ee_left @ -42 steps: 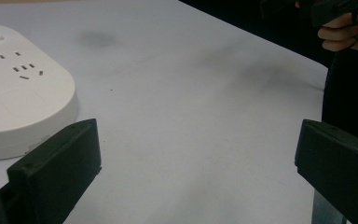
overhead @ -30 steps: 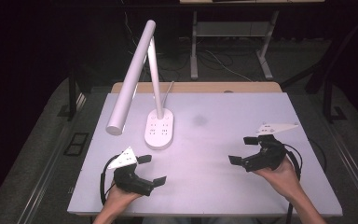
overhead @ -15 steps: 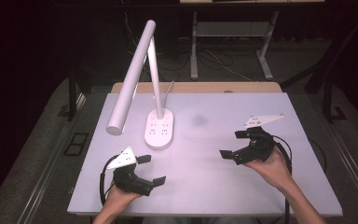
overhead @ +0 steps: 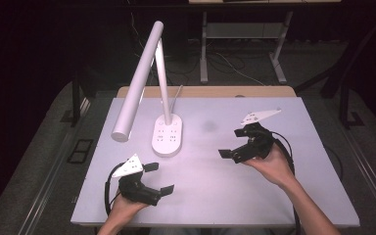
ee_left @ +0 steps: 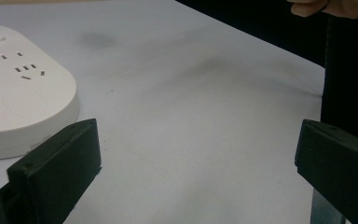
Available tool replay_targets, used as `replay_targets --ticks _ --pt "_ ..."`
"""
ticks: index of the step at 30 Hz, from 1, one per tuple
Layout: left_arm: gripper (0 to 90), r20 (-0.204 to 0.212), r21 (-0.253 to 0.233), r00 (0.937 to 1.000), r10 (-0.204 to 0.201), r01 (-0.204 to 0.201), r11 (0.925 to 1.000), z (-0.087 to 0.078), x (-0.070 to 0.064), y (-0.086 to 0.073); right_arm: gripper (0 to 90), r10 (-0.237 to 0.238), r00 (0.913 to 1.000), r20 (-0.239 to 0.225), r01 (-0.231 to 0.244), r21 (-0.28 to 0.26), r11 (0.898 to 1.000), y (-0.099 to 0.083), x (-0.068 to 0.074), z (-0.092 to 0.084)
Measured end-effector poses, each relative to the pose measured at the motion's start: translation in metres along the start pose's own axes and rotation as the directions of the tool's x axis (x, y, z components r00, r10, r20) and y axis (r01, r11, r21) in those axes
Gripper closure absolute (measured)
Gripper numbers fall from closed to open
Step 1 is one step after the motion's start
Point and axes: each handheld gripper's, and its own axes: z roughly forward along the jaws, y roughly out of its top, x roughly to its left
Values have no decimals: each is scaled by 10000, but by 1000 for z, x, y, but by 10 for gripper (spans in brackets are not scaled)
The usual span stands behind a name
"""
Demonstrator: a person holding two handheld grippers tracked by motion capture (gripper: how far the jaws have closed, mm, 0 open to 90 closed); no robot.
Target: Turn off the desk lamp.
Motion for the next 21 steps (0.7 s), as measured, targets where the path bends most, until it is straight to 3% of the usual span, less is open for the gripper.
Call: replay_targets --ticks 13,21 --pt "0 58 -19 10000 -49 49 10000 0 -2 0 7 -71 9997 -232 76 235 9997 27 -5 23" --pt "0 71 -34 10000 -55 56 10000 1 -2 0 6 -18 9990 -450 24 113 9999 40 -13 37"
